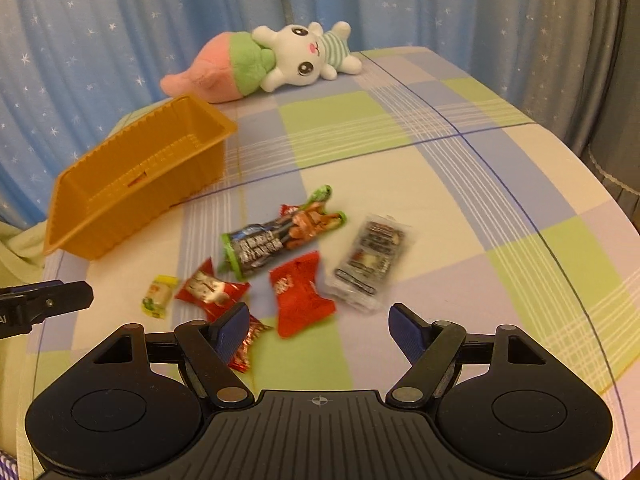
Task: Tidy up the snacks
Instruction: 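Move both tools back over the remaining snack pile, then grasp the yellow-green candy with left tool while right tool grasps the clear printed packet, then carry both snacks over the orange tray and open both tools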
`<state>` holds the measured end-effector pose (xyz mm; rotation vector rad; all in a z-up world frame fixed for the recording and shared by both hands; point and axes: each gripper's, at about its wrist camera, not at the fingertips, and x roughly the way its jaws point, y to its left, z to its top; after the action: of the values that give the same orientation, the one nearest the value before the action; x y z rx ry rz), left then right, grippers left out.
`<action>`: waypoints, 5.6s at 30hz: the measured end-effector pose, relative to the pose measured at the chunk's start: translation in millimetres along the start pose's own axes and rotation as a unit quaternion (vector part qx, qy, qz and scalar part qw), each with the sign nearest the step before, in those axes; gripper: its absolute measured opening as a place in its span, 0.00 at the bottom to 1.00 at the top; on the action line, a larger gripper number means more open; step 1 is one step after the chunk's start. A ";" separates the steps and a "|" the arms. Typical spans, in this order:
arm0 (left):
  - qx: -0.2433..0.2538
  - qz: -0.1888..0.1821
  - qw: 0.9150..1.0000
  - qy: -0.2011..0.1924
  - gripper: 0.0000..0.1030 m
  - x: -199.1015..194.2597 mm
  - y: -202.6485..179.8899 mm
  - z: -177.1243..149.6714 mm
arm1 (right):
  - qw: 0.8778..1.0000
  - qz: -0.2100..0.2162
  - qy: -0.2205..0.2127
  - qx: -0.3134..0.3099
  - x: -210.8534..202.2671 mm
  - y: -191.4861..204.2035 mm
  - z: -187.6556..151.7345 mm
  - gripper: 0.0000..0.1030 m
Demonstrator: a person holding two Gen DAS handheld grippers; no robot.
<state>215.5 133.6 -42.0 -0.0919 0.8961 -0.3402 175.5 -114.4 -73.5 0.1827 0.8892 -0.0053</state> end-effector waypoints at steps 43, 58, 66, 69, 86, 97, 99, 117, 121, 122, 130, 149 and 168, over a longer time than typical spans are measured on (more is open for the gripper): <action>-0.069 0.117 0.991 0.019 0.57 10.7 -33.3 -24.3 | 0.997 0.055 0.053 -0.019 72.1 -56.0 44.7 0.73; -0.055 0.117 0.991 0.024 0.59 18.0 -32.8 -23.5 | 0.997 0.040 0.047 -0.052 91.0 -49.6 46.3 0.56; -0.033 0.113 0.993 0.028 0.59 26.8 -37.7 -22.4 | 0.989 0.078 0.051 -0.115 87.9 -59.5 38.0 0.46; -0.025 0.115 0.993 0.028 0.59 30.3 -38.0 -22.2 | 0.985 0.074 0.051 -0.146 85.0 -64.1 33.7 0.45; 0.025 0.120 0.992 0.039 0.58 64.2 -30.8 -13.7 | 0.985 0.073 0.041 -0.152 93.1 -62.6 39.9 0.45; 0.051 0.099 0.993 0.043 0.41 86.9 -28.2 -0.8 | 0.981 0.059 0.026 -0.184 91.6 -55.0 28.6 0.37; 0.055 0.097 0.993 0.045 0.39 90.2 -28.6 0.8 | 0.982 0.059 0.028 -0.177 90.3 -57.1 28.2 0.37; 0.063 0.084 0.993 0.049 0.19 85.5 -28.0 1.6 | 0.986 0.096 0.030 -0.131 68.8 -61.4 38.2 0.37; 0.050 0.087 0.994 0.039 0.19 71.6 -26.0 4.2 | 0.984 0.115 0.022 -0.134 61.6 -50.1 44.6 0.37; 0.046 0.088 0.994 0.036 0.19 67.7 -25.5 5.2 | 0.983 0.119 0.019 -0.136 59.9 -47.0 46.5 0.37; 0.024 0.102 0.994 -0.007 0.19 31.9 -14.8 24.0 | 0.975 0.163 0.004 -0.150 52.9 -18.7 68.2 0.37; -0.061 0.175 0.981 -0.057 0.19 17.9 55.7 86.9 | 0.937 0.286 0.000 -0.201 93.0 129.3 128.3 0.37; -0.089 0.182 0.978 -0.050 0.19 47.9 107.3 110.0 | 0.941 0.274 0.036 -0.197 171.8 199.4 140.4 0.37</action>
<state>355.7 212.2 -32.7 -0.1072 0.8241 0.0855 408.3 71.6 -88.7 0.0496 0.8692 0.6990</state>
